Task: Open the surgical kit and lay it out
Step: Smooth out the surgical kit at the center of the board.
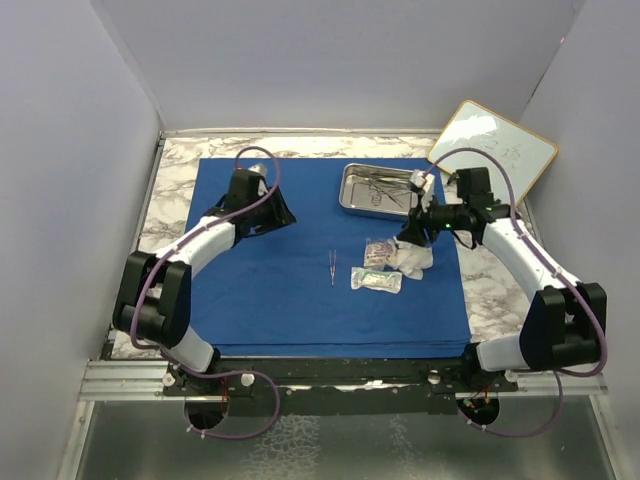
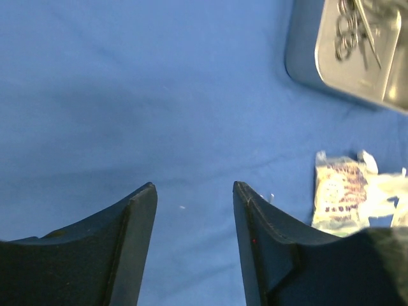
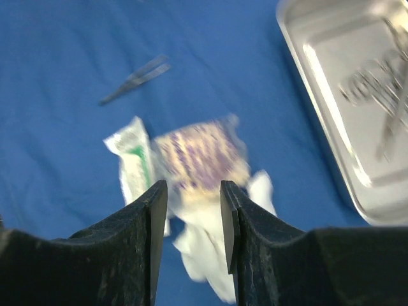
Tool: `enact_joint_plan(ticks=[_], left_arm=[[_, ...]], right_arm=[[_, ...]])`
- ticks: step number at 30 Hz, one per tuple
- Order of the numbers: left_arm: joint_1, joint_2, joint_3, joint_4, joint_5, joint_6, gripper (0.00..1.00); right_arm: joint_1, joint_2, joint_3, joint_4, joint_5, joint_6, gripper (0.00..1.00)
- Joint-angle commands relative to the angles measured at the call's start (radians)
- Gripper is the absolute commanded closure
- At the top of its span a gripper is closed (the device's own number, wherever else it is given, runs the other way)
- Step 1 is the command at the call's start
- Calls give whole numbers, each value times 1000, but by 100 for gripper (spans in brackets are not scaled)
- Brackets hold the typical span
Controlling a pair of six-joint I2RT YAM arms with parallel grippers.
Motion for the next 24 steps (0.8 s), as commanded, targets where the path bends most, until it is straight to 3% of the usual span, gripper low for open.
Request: enact_joint_plan(ticks=[1, 6, 13, 18, 24], left_arm=[[142, -40, -17, 95, 119, 89, 44], [256, -7, 13, 87, 132, 119, 43], [282, 49, 34, 78, 111, 160, 43], [284, 60, -11, 114, 110, 133, 43], [284, 88, -42, 126, 110, 113, 44]], right_arm=[[175, 24, 42, 2, -80, -40, 61], [435, 108, 48, 80, -42, -35, 61], [723, 321, 145, 146, 32, 3, 65], [836, 452, 241, 128, 51, -2, 67], [889, 546, 275, 118, 49, -2, 69]])
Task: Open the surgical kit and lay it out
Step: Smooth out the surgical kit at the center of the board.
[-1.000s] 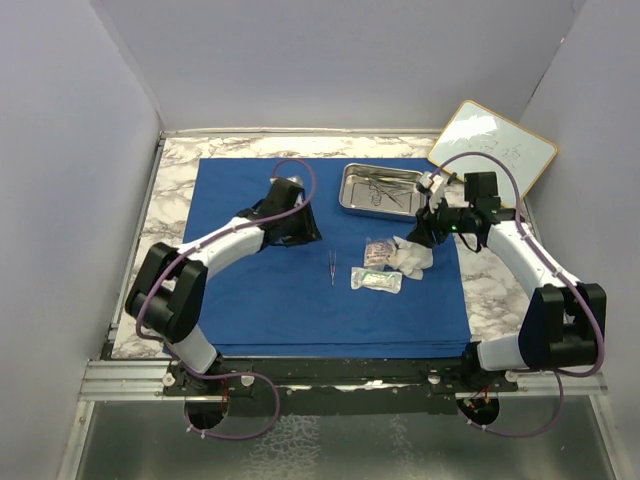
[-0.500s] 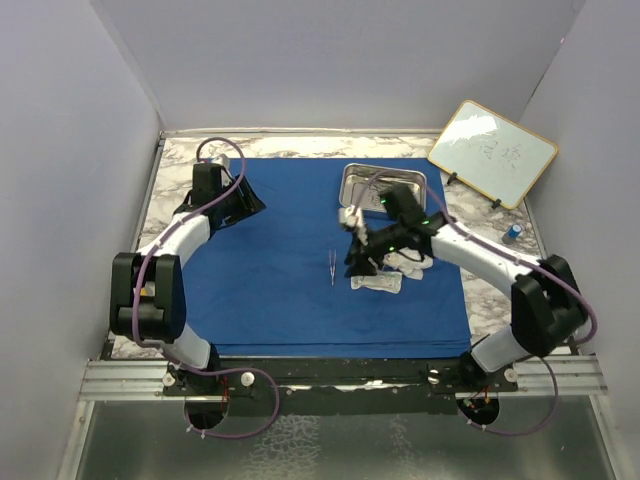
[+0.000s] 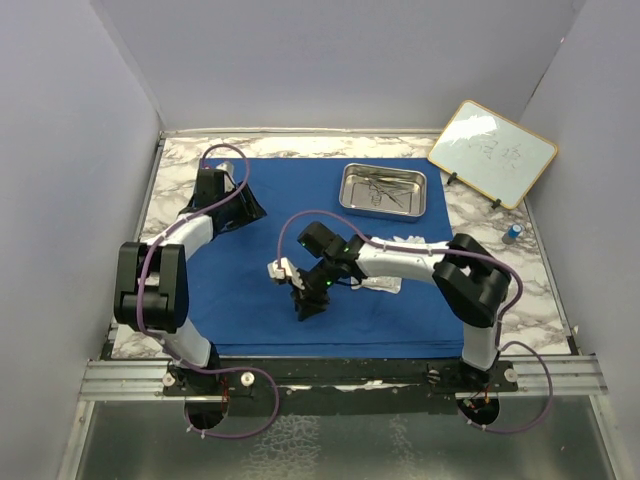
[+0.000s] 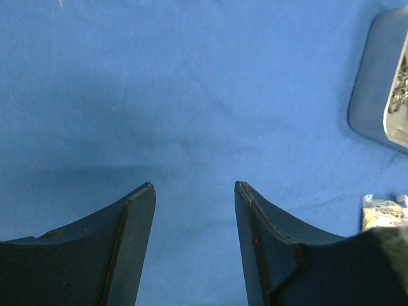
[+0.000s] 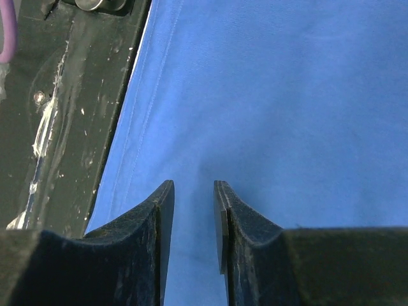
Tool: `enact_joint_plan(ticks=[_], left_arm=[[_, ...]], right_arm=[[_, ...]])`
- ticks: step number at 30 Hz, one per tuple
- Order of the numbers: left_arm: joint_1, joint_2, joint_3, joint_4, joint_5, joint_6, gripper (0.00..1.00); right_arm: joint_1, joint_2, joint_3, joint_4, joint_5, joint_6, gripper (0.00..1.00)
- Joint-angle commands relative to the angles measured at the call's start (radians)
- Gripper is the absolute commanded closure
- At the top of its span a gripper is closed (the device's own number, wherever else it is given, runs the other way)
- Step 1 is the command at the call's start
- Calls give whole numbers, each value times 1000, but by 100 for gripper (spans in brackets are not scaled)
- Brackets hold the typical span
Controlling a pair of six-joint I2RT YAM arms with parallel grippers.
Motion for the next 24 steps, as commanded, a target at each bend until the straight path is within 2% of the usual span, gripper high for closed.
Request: enact_joint_plan(ticks=[1, 10, 16, 24], left_arm=[[5, 34, -26, 29, 16, -11, 44], [5, 87, -63, 37, -11, -30, 44], [5, 106, -88, 38, -58, -38, 45], [5, 70, -118, 34, -140, -40, 44]], right_arm=[[34, 56, 26, 13, 18, 8, 69], [65, 110, 4, 11, -12, 18, 74], [94, 143, 9, -88, -69, -71, 77], [108, 173, -8, -146, -113, -124, 88]])
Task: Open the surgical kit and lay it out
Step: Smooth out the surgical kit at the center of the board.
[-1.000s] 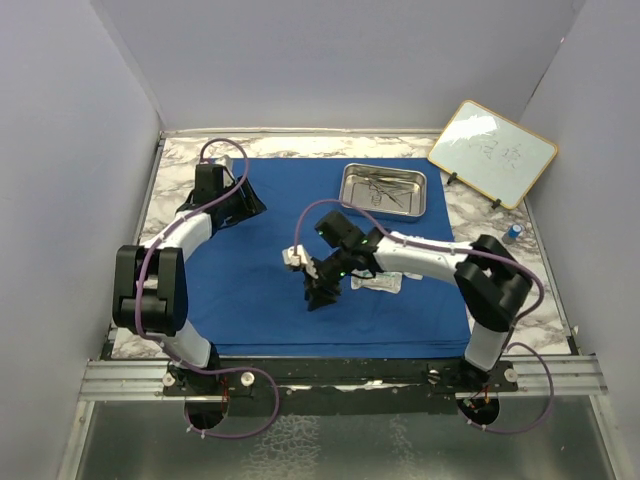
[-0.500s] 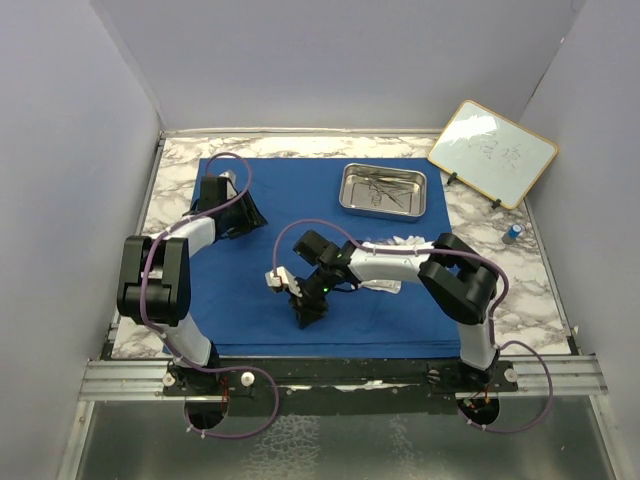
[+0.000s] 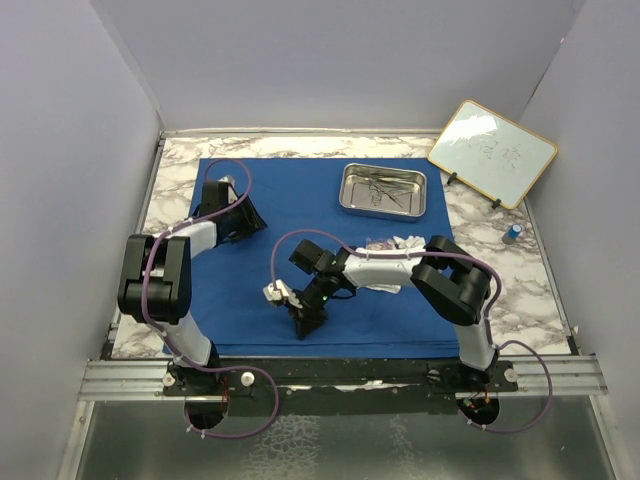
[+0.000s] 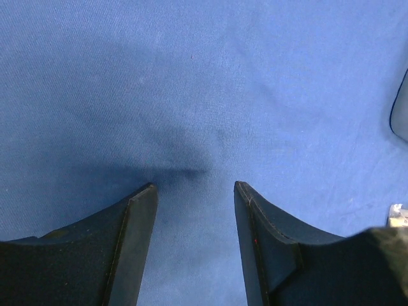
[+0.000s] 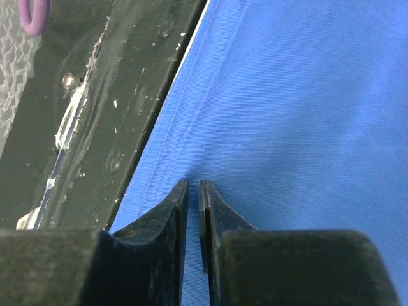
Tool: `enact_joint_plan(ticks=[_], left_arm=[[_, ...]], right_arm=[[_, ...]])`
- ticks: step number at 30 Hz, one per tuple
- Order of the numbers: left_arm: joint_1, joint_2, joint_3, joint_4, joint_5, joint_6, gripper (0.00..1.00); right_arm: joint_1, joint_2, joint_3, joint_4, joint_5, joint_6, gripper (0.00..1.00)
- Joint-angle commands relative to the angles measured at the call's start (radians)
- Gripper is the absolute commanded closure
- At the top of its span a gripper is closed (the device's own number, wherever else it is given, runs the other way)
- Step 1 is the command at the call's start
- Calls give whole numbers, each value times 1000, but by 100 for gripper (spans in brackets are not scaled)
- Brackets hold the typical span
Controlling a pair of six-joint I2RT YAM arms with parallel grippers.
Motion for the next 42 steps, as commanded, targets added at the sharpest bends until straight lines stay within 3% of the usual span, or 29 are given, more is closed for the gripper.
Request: enact_joint_plan(ticks=[1, 11, 25, 29, 34, 42], left_arm=[[4, -4, -42, -32, -107, 11, 44], [4, -78, -72, -28, -150, 24, 44], [2, -86, -57, -31, -174, 62, 45], [3, -60, -23, -45, -177, 88, 44], [3, -46, 2, -54, -177, 106, 44], [3, 28, 68, -89, -149, 132, 46]], right_arm=[[26, 56, -18, -115, -40, -49, 89], [46, 53, -82, -139, -51, -67, 99], [74, 5, -51, -131, -12, -61, 99], [65, -48, 2, -117, 66, -49, 93], [12, -80, 65, -154, 71, -55, 76], [-91, -179, 48, -154, 79, -46, 66]])
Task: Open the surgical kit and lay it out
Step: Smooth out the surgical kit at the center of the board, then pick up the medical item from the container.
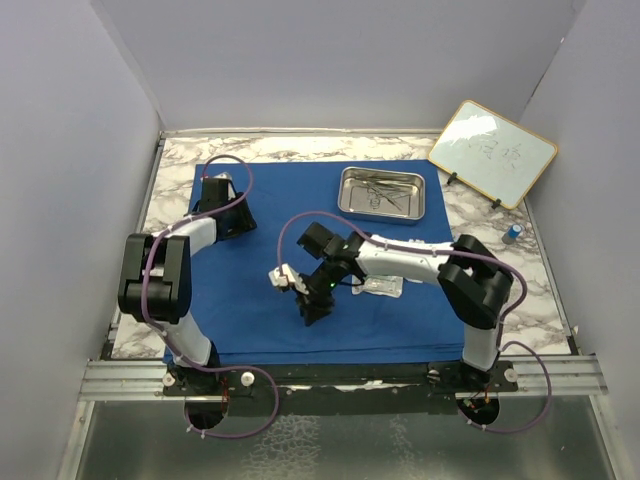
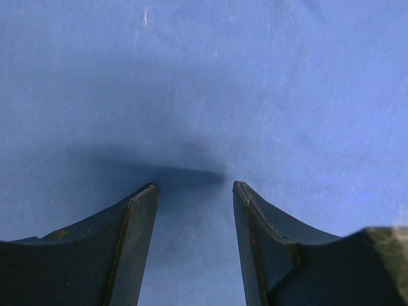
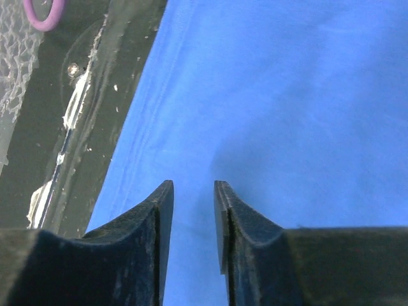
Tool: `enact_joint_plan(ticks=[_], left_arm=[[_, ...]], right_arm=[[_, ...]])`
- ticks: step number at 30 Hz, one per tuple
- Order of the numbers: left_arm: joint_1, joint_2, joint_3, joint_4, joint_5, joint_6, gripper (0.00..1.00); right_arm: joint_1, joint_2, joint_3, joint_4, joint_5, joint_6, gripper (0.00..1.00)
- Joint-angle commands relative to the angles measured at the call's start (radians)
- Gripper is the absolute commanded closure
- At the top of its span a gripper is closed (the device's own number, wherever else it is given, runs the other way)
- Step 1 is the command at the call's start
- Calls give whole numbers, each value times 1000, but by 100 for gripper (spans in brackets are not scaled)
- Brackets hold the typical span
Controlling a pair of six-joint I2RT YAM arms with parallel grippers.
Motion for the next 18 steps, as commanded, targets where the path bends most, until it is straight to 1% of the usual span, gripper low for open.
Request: enact_joint_plan(ticks=[1, 7, 13, 18], left_arm=[[5, 54, 55, -36, 6, 33, 46], [5, 99, 101, -68, 22, 53, 48], [5, 143, 139, -90, 38, 69, 49], [5, 152, 143, -91, 45, 71, 50]], right_arm=[[-71, -101, 1, -12, 32, 9, 65], [-207, -228, -53, 32, 89, 52, 60], [-356, -333, -119, 147, 231, 152, 59], [-466, -348, -107, 215, 354, 247, 59]])
